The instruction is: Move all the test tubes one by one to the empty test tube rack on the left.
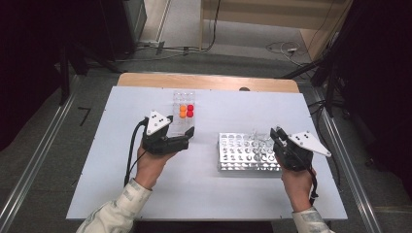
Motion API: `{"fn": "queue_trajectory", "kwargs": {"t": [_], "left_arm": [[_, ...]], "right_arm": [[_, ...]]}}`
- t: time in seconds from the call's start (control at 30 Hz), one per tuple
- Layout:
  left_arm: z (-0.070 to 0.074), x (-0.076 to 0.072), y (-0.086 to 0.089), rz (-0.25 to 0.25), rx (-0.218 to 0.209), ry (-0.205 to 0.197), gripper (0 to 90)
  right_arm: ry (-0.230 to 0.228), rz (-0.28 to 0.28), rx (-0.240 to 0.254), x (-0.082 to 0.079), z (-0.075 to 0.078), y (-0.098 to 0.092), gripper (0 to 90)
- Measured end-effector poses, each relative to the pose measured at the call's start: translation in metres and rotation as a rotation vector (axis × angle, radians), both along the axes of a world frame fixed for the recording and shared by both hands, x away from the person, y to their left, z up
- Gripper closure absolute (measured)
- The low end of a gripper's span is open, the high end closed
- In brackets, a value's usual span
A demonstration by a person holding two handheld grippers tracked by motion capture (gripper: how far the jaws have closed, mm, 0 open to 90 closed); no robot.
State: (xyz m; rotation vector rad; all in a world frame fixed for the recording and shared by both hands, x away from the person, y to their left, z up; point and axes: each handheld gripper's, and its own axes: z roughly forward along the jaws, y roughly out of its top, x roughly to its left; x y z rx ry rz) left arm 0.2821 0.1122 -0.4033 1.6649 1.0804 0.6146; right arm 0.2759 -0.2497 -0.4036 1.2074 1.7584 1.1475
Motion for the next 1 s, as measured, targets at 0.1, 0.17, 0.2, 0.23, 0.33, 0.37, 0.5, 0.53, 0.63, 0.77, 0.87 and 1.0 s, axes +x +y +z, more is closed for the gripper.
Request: {"fn": "queue_trajectory", "kwargs": {"t": [0.1,0.17,0.2,0.23,0.33,0.37,0.5,0.53,0.63,0.77,0.87,1.0], "left_arm": [[0.001,-0.001,0.001,0.002,-0.003,-0.005,20.0],[0.002,-0.002,0.002,0.0,-0.005,-0.006,20.6],[0.003,-0.002,0.002,0.0,-0.006,-0.007,20.8],[0.003,-0.002,0.002,-0.001,-0.007,-0.007,20.9],[0.004,-0.003,0.001,-0.007,-0.009,-0.012,20.9],[0.005,-0.004,0.0,-0.01,-0.011,-0.012,20.9],[0.006,-0.007,-0.004,-0.032,-0.011,-0.019,23.7],[0.007,-0.008,-0.005,-0.043,-0.014,-0.019,24.1],[0.01,-0.012,-0.011,-0.076,-0.022,-0.026,25.2],[0.016,-0.02,-0.02,-0.139,-0.02,-0.033,28.3],[0.019,-0.025,-0.026,-0.188,-0.022,-0.037,31.9],[0.02,-0.031,-0.035,-0.273,-0.021,-0.03,40.5]], "right_arm": [[0.001,0.03,0.013,-0.007,0.006,0.002,73.8],[0.011,0.053,0.017,-0.012,0.008,0.003,73.8],[0.013,0.063,0.019,-0.014,0.008,0.004,73.7],[0.013,0.077,0.02,-0.016,0.009,0.006,73.8],[0.017,0.114,0.025,-0.021,0.011,0.012,73.8],[0.02,0.127,0.028,-0.022,0.011,0.015,73.8],[0.029,0.181,0.034,-0.025,0.01,0.026,73.8],[0.035,0.192,0.038,-0.025,0.009,0.029,73.8],[0.058,0.241,0.056,-0.026,0.006,0.04,73.8],[0.079,0.324,0.059,-0.028,0.002,0.062,73.8],[0.094,0.381,0.05,-0.031,-0.003,0.079,73.8],[0.113,0.428,0.027,-0.032,-0.01,0.099,73.8]]}}
